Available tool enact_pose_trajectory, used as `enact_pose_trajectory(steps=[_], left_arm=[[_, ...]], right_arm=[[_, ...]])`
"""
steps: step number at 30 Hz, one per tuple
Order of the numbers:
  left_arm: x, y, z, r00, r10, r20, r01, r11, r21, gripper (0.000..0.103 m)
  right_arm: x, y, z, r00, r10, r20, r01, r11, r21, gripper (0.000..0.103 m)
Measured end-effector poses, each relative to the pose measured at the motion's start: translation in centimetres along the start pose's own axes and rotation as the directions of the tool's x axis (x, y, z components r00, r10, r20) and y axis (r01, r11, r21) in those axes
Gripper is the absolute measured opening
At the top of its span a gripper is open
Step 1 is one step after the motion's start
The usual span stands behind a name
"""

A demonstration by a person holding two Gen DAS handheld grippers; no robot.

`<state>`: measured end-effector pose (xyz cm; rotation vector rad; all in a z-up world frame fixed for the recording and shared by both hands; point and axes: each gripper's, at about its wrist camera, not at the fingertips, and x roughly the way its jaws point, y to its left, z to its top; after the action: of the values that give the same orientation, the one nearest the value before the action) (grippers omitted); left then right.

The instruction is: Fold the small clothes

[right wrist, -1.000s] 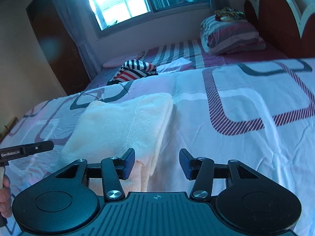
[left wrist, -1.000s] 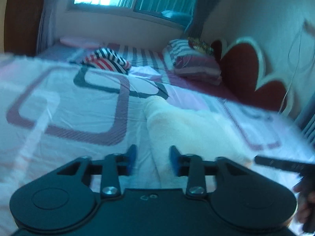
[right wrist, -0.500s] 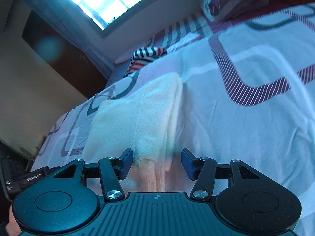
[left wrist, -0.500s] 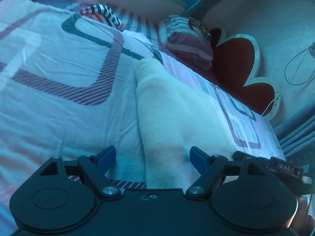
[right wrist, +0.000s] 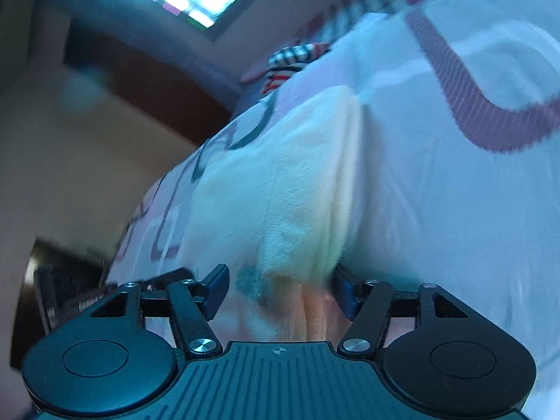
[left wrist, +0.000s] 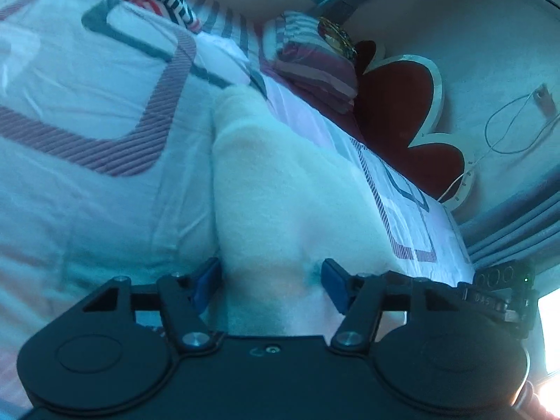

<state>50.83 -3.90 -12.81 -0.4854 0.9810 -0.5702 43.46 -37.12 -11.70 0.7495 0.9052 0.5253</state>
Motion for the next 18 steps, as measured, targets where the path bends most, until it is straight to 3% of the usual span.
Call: enact_pose_trajectory(steps=[6,8,12,18], left_arm=[[1.0,-0.5,0.5,1.0,0.014,0.007,-0.014,1.0,0.001,0.061],[1.3,-0.8,0.8,1.0,0.021,0.004,-0.021,1.0,0.005,0.06],[1.7,-1.8,1.0,0.995,0.096,0.012,-0.097,0.994,0.044,0.044],[1.2,-3.8,1.2,0.986,0.165,0.02,-0.166,0.982,0.093,0.034]], right_arm=[[0.6,-0.9,0.9,0.999,0.042,0.018,-0.043,0.997,0.058,0.063],[0.9,0.2,0.8,1.0,0.002,0.014,-0.003,1.0,0.012,0.057],[1.3,2.6,0.4,0.99,-0.142,0.014,0.142,0.981,-0.131,0.041],[1.5,5.9,-1.5,0.968,-0.233,0.089,0.249,0.927,-0.281,0.031]])
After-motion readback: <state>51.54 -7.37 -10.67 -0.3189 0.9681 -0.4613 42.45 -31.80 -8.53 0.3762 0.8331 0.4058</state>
